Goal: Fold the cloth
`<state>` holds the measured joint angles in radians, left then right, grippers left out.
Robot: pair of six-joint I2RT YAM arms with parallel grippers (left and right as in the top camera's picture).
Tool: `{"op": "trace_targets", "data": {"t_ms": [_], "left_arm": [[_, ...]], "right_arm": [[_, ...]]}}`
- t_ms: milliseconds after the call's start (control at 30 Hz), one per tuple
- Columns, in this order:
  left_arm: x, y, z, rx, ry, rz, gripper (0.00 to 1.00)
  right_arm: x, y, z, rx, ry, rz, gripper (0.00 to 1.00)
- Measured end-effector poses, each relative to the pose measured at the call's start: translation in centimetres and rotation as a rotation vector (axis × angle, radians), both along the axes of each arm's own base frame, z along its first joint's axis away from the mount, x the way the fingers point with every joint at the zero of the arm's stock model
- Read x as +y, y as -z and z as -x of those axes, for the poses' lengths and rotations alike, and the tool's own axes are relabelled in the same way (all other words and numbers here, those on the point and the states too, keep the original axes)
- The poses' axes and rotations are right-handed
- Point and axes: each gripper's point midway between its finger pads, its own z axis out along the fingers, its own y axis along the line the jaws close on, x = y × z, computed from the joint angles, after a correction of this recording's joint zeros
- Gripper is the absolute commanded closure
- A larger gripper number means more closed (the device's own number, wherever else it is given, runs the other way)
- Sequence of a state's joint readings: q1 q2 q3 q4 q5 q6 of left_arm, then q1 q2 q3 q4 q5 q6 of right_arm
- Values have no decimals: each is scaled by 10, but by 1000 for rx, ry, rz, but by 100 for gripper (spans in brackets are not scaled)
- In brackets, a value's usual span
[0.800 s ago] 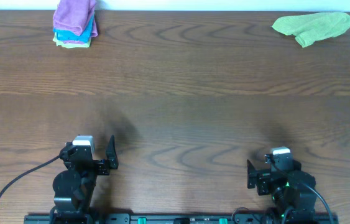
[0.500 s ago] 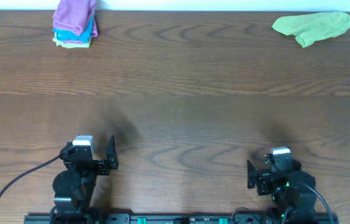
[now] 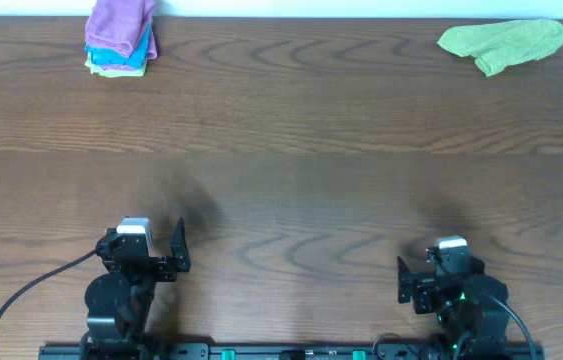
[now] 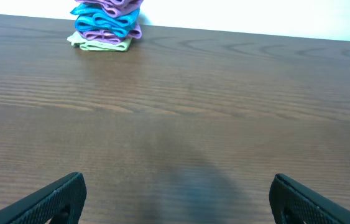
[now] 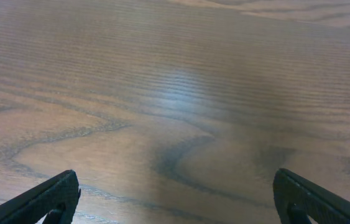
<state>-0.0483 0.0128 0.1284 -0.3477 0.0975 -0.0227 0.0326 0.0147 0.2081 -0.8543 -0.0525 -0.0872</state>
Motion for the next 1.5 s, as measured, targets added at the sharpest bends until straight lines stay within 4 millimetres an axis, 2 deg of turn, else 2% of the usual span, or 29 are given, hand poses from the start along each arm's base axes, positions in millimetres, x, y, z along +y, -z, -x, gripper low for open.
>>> {"op": "trace_targets", "data": {"t_ms": [1300, 1400, 1500], "left_arm": [[0, 0, 0, 0, 0, 0, 5], [0, 0, 0, 0, 0, 0, 5], [0, 0, 0, 0, 0, 0, 5]], "right_arm": [[0, 0, 0, -1, 1, 0, 1], [0, -9, -8, -54, 1, 0, 1], [0, -43, -29, -216, 18, -29, 1]]}}
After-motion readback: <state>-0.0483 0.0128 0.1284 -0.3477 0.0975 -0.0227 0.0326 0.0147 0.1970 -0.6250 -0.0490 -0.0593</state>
